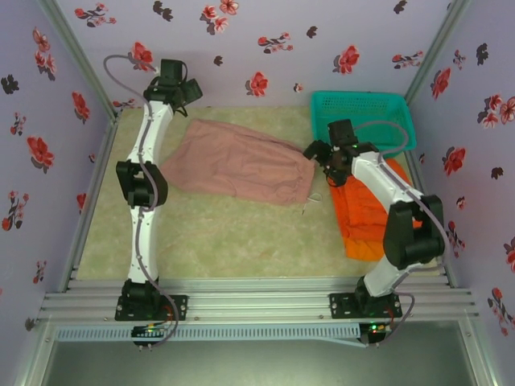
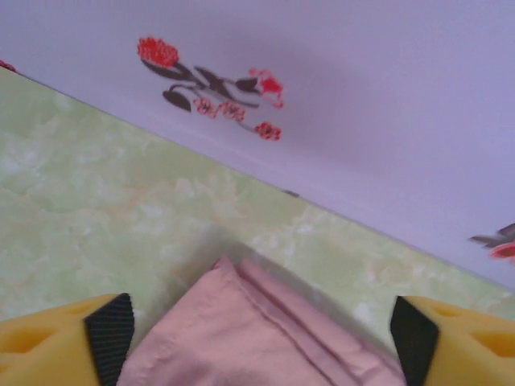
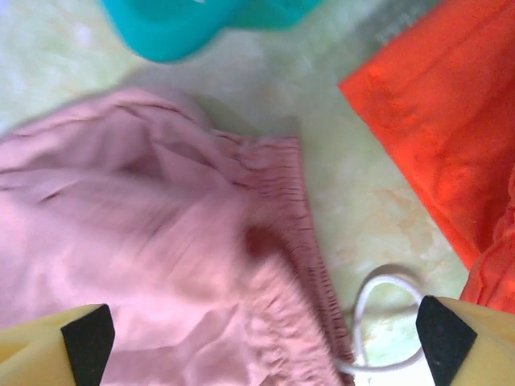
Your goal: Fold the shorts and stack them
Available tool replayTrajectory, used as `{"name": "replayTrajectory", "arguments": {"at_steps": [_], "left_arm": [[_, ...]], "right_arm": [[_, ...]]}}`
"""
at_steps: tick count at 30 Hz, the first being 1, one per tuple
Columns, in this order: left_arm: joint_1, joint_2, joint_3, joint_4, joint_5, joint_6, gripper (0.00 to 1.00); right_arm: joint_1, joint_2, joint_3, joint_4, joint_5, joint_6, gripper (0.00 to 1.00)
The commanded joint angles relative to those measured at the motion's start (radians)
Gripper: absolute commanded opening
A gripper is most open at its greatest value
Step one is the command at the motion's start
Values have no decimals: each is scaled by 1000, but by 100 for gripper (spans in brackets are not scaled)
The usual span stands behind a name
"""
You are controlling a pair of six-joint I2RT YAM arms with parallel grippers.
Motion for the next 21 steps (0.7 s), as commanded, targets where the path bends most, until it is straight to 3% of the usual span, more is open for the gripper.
{"name": "replayTrajectory", "arguments": {"at_steps": [1, 5, 9, 14, 21], "left_arm": [[2, -248, -111, 87, 38, 43, 94], [2, -484, -493, 204, 107, 23, 99], [1, -631, -860, 385, 223, -52, 99], [-1, -650, -1122, 517, 282, -148, 99], [-11, -600, -1359, 710, 288, -212, 99]], "right_arm": [[34, -137, 13, 37, 0, -19, 99], [120, -123, -1, 101, -54, -30, 99], [177, 50, 115, 49, -132, -90, 99], [180, 219, 164, 58, -232, -85, 99], [178, 316, 132, 15, -183, -124, 99]]}}
